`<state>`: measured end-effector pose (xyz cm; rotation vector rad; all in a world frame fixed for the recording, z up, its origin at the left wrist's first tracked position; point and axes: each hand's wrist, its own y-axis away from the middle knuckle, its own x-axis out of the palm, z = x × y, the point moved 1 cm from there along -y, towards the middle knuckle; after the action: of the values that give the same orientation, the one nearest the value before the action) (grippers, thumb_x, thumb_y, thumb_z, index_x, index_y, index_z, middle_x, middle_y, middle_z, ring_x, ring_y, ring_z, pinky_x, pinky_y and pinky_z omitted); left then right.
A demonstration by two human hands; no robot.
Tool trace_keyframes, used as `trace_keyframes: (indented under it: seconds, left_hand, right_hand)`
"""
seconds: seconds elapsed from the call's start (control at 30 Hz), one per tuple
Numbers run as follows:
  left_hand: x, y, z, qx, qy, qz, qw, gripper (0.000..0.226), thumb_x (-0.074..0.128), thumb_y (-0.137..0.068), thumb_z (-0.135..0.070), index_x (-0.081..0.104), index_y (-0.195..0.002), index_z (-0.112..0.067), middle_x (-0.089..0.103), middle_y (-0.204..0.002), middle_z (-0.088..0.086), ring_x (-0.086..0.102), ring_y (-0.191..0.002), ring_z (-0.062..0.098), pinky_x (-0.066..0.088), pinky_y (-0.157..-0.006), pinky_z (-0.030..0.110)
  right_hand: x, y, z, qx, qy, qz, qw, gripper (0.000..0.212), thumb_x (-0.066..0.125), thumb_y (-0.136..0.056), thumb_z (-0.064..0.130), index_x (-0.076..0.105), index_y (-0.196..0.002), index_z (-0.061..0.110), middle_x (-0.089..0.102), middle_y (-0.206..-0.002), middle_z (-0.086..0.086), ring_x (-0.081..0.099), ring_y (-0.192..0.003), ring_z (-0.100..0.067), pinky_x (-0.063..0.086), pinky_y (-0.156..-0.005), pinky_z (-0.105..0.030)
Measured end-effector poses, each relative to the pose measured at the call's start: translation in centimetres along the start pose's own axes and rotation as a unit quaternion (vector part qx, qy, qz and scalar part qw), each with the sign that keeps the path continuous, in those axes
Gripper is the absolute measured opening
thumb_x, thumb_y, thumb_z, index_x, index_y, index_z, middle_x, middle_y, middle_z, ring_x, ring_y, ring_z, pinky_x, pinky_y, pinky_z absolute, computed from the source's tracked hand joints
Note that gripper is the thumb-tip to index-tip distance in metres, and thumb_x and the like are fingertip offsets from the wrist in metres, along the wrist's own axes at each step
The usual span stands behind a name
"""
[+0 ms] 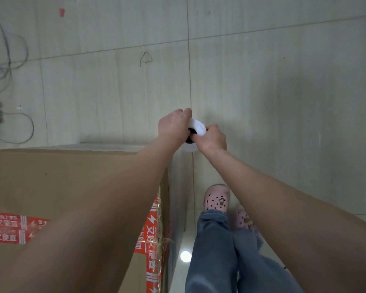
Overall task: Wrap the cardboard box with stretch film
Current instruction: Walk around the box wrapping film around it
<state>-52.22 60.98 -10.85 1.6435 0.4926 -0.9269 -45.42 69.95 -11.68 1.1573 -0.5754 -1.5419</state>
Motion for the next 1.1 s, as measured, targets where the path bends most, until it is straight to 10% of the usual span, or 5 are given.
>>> trace_keyframes:
  seconds: [0.43,0.83,1.1]
  left_hand:
    - [-1.1,-0.9,3.2,-0.1,0.1,-0.015,0.99,0.023,0.055,-0.081,-0.013,0.054,-0.103,-0.007,0.061,-0.096,0.012,0.058,-0.086,0.032,0.036,-0.061,0.032]
    - [0.4,0.6,8.0,-0.326,0.309,-0.052,0.892,0.022,0.062,-0.079,-0.023,0.056,-0.091,-0.006,0.064,-0.095,0.015,0.06,-0.09,0.031,0.044,-0.066,0.032]
    - [-1.2,-0.4,7.4,-0.191,0.171,-0.012,0.966,0.046,0.057,-0.084,-0.01,0.048,-0.129,-0.017,0.054,-0.121,0.008,0.054,-0.113,0.028,0.045,-0.083,0.036]
  right_hand:
    - [0.3,-1.5,5.0,-0.119,0.196,0.011,0.973,0.028,0.061,-0.082,0.025,0.057,-0.109,0.019,0.064,-0.098,-0.004,0.057,-0.085,-0.025,0.041,-0.066,-0.029]
    - [3.1,-2.1,8.1,-0.109,0.164,0.095,0.976,0.056,0.065,-0.082,0.044,0.047,-0.128,0.017,0.059,-0.122,-0.003,0.057,-0.111,-0.025,0.041,-0.079,-0.028]
    - [5.0,-2.2,8.6,-0.032,0.201,0.158,0.966,0.056,0.067,-0.076,0.039,0.05,-0.119,0.009,0.065,-0.109,-0.01,0.068,-0.09,-0.03,0.058,-0.076,-0.038]
